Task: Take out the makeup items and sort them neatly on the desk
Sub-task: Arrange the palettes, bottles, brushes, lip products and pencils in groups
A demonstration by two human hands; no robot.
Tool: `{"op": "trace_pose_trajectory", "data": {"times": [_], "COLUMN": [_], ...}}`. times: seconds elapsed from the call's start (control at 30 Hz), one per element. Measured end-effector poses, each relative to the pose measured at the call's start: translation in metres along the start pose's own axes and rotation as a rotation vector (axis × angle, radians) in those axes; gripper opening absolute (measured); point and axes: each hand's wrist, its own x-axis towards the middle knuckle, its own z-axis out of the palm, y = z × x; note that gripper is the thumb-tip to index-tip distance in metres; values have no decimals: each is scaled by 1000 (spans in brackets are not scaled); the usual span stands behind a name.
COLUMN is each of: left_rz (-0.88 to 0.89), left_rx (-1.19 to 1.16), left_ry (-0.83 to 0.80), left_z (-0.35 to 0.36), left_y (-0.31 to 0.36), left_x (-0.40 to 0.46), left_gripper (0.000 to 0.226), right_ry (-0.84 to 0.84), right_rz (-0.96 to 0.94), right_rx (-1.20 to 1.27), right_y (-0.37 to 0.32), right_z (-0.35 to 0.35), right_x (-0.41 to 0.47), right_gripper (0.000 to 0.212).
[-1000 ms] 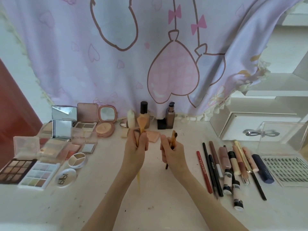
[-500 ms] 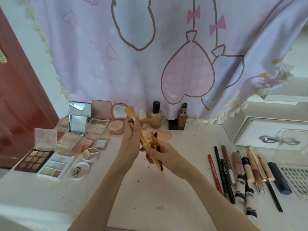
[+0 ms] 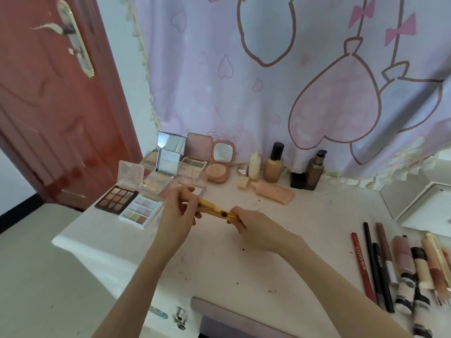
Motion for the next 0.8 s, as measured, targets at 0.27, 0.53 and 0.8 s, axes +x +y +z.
{"op": "trace_pose_trajectory", "data": {"times": [0.27,0.53,0.8], "left_rz": [178,322,462], "left_rx": [394,549,791], "left_ry": [-27,-148,-263], "left_z": [2,23,36], "left_y": [-18,-24,-27], "left_x": [-22,-36,-29], "left_gripper": [25,38,36], "right_ry": [141,58,86], "right_rz": [114,75,146], "right_rx": [-312,-203,-52], "right_y": [7,14,16], "right_z": [13,5,-4], "right_x": [16,15,21], "right_gripper": [19,28,25]}}
